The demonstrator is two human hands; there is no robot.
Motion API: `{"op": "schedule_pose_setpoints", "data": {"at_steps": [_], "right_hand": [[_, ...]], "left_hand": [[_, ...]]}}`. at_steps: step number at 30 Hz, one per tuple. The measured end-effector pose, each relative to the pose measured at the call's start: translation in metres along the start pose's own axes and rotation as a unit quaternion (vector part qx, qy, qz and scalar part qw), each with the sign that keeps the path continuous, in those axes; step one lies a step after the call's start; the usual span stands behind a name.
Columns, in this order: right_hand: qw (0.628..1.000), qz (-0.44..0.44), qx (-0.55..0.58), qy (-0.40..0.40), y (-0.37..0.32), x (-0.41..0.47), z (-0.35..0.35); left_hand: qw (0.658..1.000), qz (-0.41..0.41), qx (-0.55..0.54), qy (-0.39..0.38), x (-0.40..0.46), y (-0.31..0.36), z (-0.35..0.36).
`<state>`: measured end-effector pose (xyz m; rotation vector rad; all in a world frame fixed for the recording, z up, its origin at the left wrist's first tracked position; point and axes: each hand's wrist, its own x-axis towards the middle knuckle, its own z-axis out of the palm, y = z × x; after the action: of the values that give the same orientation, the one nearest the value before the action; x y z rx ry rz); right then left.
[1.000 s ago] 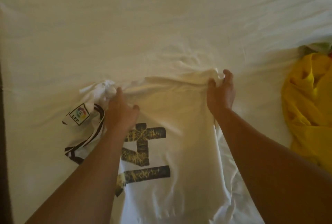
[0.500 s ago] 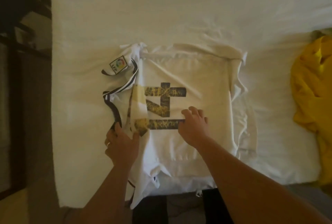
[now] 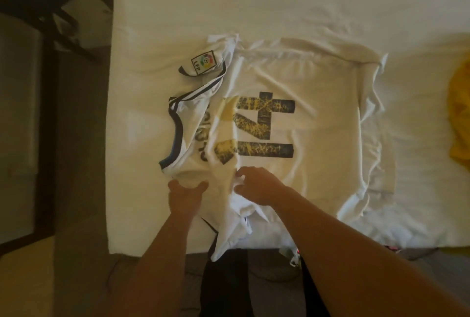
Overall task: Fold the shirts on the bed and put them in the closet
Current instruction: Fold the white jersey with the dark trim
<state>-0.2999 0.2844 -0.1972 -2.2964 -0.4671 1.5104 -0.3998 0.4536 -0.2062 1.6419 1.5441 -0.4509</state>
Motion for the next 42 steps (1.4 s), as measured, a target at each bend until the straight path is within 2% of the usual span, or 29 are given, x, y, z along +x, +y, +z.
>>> {"op": "schedule_pose_setpoints", "data": {"at_steps": [2,4,6,9,11,13,15,17,18,19,20,22,23,24,25,27,29,31,32,34,36,38,40,42], "right_hand": [[1.0,0.001,-0.005,-0.018,-0.005,0.003,0.009],[1.0,0.002,-0.014,-0.028,-0.01,0.005,0.015],[0.999,0.007,-0.024,-0.024,-0.012,0.01,0.022],[0.999,0.014,-0.031,0.002,-0.019,0.014,0.028],[0.999,0.015,-0.032,0.022,-0.023,0.015,0.03],[0.999,0.009,-0.037,0.022,-0.028,0.016,0.033],[0.998,0.006,-0.062,0.015,-0.03,0.017,0.035],[0.996,0.008,-0.091,0.015,-0.032,0.018,0.035],[0.993,0.006,-0.114,0.014,-0.035,0.02,0.036],[0.99,0.001,-0.143,0.015,-0.037,0.021,0.035],[0.985,-0.004,-0.17,0.015,-0.04,0.022,0.035],[0.98,-0.016,-0.197,0.019,-0.044,0.026,0.034],[0.98,-0.021,-0.198,0.023,-0.045,0.028,0.033],[0.98,-0.023,-0.195,0.023,-0.046,0.029,0.031],[0.98,-0.024,-0.194,0.018,-0.047,0.031,0.031],[0.98,-0.022,-0.197,0.006,-0.047,0.033,0.03],[0.978,-0.024,-0.205,0.001,-0.047,0.032,0.029],[0.978,-0.032,-0.208,-0.005,-0.048,0.033,0.031],[0.978,-0.032,-0.206,-0.008,-0.047,0.034,0.033],[0.979,-0.023,-0.203,-0.01,-0.045,0.032,0.038],[0.984,-0.007,-0.18,0.012,-0.043,0.026,0.043],[0.992,0.031,-0.117,0.039,-0.041,0.018,0.053],[0.996,0.085,-0.003,0.038,-0.043,0.008,0.065],[0.982,0.132,0.131,0.024,-0.044,0.0,0.078]], "left_hand": [[0.996,-0.022,-0.067,-0.051,0.001,-0.004,-0.002],[0.994,-0.019,-0.082,-0.071,-0.001,-0.004,-0.006],[0.986,-0.041,-0.142,-0.075,-0.004,-0.005,-0.013],[0.955,-0.079,-0.278,-0.064,-0.002,-0.011,-0.026],[0.946,-0.072,-0.311,-0.062,0.001,-0.014,-0.035],[0.952,-0.074,-0.289,-0.071,0.005,-0.016,-0.045],[0.957,-0.085,-0.243,-0.132,0.009,-0.02,-0.054],[0.962,-0.087,-0.122,-0.227,0.009,-0.025,-0.062],[0.962,-0.08,-0.064,-0.254,0.011,-0.028,-0.065],[0.965,-0.068,-0.033,-0.249,0.011,-0.028,-0.067],[0.976,-0.056,-0.029,-0.21,0.014,-0.027,-0.068],[0.992,-0.039,-0.095,-0.075,0.027,-0.03,-0.067],[0.987,-0.047,-0.154,-0.025,0.03,-0.032,-0.067],[0.977,-0.061,-0.205,-0.014,0.031,-0.033,-0.066],[0.964,-0.086,-0.251,-0.039,0.033,-0.037,-0.066],[0.931,-0.127,-0.307,-0.152,0.031,-0.044,-0.065],[0.934,-0.134,-0.227,-0.241,0.027,-0.046,-0.071],[0.952,-0.108,-0.101,-0.266,0.024,-0.05,-0.076],[0.955,-0.096,-0.086,-0.266,0.024,-0.052,-0.076],[0.95,-0.11,-0.176,-0.234,0.024,-0.054,-0.077],[0.924,-0.13,-0.302,-0.193,0.024,-0.057,-0.076],[0.904,-0.138,-0.356,-0.191,0.019,-0.058,-0.074],[0.915,-0.119,-0.323,-0.21,0.009,-0.06,-0.073],[0.922,-0.096,-0.266,-0.263,-0.004,-0.058,-0.073]]}}
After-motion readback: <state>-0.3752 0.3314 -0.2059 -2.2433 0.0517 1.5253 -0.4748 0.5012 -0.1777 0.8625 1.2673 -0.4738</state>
